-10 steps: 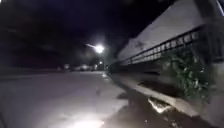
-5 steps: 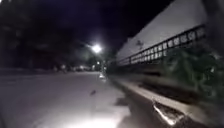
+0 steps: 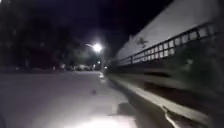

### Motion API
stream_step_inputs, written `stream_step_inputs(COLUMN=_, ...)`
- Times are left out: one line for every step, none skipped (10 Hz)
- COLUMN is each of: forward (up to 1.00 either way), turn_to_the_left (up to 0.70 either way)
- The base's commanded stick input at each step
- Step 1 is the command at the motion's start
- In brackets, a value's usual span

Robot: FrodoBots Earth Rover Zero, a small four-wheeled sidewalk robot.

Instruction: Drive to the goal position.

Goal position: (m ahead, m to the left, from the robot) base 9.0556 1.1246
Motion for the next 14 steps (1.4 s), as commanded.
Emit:
stream_step_inputs(forward=0.7, turn_to_the_left=0.0)
stream_step_inputs(forward=0.7, turn_to_the_left=0.0)
stream_step_inputs(forward=0.7, turn_to_the_left=0.0)
stream_step_inputs(forward=0.7, turn_to_the_left=0.0)
stream_step_inputs(forward=0.7, turn_to_the_left=0.0)
stream_step_inputs(forward=0.7, turn_to_the_left=0.0)
stream_step_inputs(forward=0.7, turn_to_the_left=0.0)
stream_step_inputs(forward=0.7, turn_to_the_left=0.0)
stream_step_inputs(forward=0.7, turn_to_the_left=0.0)
stream_step_inputs(forward=0.7, turn_to_the_left=0.0)
stream_step_inputs(forward=0.7, turn_to_the_left=0.0)
stream_step_inputs(forward=0.7, turn_to_the_left=0.0)
stream_step_inputs(forward=0.7, turn_to_the_left=0.0)
stream_step_inputs(forward=0.7, turn_to_the_left=0.0)
